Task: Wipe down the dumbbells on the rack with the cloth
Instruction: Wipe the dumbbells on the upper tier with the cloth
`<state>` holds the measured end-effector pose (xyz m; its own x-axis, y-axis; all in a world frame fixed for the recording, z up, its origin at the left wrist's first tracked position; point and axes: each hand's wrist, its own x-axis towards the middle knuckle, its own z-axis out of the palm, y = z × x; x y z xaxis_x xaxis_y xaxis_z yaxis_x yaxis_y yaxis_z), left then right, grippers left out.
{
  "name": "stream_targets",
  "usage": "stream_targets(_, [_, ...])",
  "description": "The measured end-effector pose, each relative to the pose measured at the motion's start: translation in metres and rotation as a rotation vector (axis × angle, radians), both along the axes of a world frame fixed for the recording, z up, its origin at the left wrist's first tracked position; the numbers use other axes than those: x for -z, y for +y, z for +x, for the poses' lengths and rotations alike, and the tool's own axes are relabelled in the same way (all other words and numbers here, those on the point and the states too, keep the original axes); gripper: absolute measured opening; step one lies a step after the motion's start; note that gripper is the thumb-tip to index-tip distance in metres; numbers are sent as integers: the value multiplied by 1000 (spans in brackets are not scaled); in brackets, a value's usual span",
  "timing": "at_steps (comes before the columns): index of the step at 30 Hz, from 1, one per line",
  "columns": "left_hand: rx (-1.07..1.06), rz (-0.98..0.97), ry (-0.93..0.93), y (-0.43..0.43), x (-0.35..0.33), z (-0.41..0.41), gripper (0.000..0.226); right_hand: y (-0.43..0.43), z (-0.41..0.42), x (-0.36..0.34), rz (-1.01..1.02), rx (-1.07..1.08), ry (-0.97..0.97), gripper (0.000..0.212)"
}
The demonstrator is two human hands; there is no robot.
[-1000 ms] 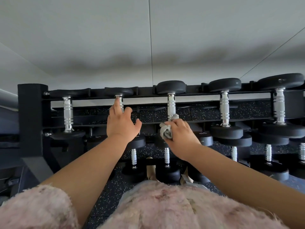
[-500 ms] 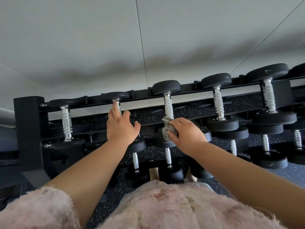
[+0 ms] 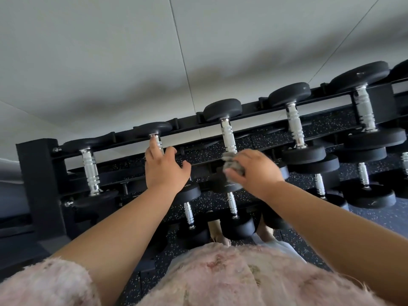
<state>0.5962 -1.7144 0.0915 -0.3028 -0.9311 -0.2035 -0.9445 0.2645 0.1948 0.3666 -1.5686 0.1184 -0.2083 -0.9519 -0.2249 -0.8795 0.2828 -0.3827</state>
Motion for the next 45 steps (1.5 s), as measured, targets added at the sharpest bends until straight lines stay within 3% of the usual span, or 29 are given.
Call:
stream_targets(3, [-14, 7, -7, -1, -2, 0, 45, 6, -9, 2, 36, 266, -108, 50])
stream_targets(5, [-15, 6, -2, 0, -2, 1, 45, 5, -1, 5, 15, 272, -111, 51])
stream_targets(11, [-10, 5, -1, 1, -2, 1, 43, -7, 38, 17, -288, -165, 32, 27])
stream_targets(13, [-2, 8, -7, 1, -2, 1, 41, -7, 28, 17, -255, -203, 55, 28])
stream_targets(17, [4, 3, -19, 0, -1, 2, 40, 3, -5, 10, -49, 172, -97, 35])
stream_targets(20, [22, -23, -32, 1, 0, 2, 40, 9, -13, 15, -39, 386, -166, 36])
stream_targets(23, [82, -50, -63, 1, 2, 1, 39, 9, 2, 16, -54, 352, -234, 38])
stream_targets(28, [176, -69, -155, -1, 4, 1, 42, 7, 25, 8, -162, 98, -65, 51])
stream_targets(33, [237, -66, -225, -1, 3, 1, 45, 15, 7, 20, -38, 491, -302, 47])
stream_targets(37, [553, 21, -308, 2, -7, -10, 62, 8, 9, 21, -36, 718, -430, 34])
stream_targets(40, [695, 72, -121, 12, -13, -35, 68, 3, 10, 17, 43, 899, -570, 43])
stream_targets(42, [718, 88, -3, 19, -12, -57, 67, 5, 20, 8, 54, 878, -672, 51])
stream_targets(45, [796, 177, -26, 26, -6, -82, 64, 17, 40, 3, 92, 736, -615, 72])
